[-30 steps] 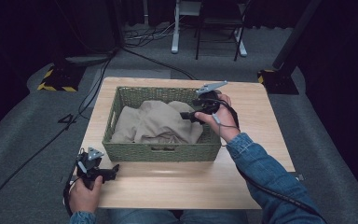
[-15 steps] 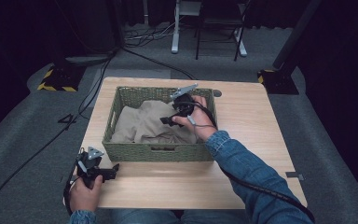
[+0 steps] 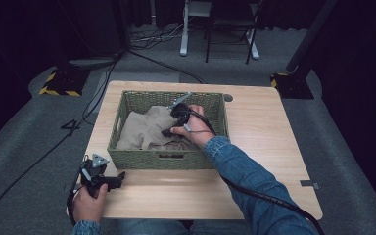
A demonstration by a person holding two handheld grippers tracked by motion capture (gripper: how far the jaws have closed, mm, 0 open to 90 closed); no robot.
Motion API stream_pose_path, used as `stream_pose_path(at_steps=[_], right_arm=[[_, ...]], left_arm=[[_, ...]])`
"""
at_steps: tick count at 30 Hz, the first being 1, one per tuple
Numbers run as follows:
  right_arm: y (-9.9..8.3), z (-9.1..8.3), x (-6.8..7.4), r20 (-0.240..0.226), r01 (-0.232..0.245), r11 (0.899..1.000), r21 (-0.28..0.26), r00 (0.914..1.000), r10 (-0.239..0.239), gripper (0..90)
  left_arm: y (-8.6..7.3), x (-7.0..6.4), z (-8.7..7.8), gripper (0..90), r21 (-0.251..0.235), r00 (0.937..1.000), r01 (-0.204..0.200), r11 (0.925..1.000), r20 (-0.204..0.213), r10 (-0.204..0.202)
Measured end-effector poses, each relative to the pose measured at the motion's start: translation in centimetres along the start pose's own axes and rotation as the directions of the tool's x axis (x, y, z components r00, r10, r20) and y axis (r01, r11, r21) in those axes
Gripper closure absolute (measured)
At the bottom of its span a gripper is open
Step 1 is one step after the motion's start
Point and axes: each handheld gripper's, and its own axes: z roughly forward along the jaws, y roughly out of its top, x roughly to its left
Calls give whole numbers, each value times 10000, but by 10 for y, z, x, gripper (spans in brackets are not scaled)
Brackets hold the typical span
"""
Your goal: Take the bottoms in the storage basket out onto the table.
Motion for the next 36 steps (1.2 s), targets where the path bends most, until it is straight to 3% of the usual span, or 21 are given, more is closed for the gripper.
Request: stream_pose_path(at_steps=[5,7,12,16,17,23,24,30,34,36], right_arm=[[-7,18,2,-124,160,9970,755,9998,-151,0],[-9,22,6,172,673,9932,953,9974,-693,0],[-11,27,12,681,1242,9848,1213,9888,-1331,0],[-13,29,12,830,1668,9769,1338,9804,-1787,0],[-14,30,11,817,1915,9701,1490,9753,-2050,0],[-17,32,11,949,1756,9739,1438,9771,-1902,8],[-17,32,10,952,1746,9738,1455,9773,-1895,27],[-12,23,12,843,1536,9730,1725,9818,-1700,346],[-7,16,14,675,1542,9695,1905,9832,-1697,599],[-6,15,15,672,1581,9681,1946,9825,-1739,636]], left_arm=[[0,0,0,1,-19,10000,31,10000,-5,-31],[0,0,0,1,-21,10000,31,10000,-7,-31],[0,0,0,1,-24,10000,54,10000,3,-54],[0,0,0,1,-17,10000,52,10000,7,-52],[0,0,0,1,-13,10000,43,10000,6,-43],[0,0,0,1,-6,10000,37,10000,4,-37],[0,0,0,1,-4,10000,34,10000,6,-34],[0,0,0,1,-21,10000,61,10000,9,-61],[0,0,0,1,-22,10000,55,10000,-9,-55],[0,0,0,1,-30,10000,56,10000,-4,-56]])
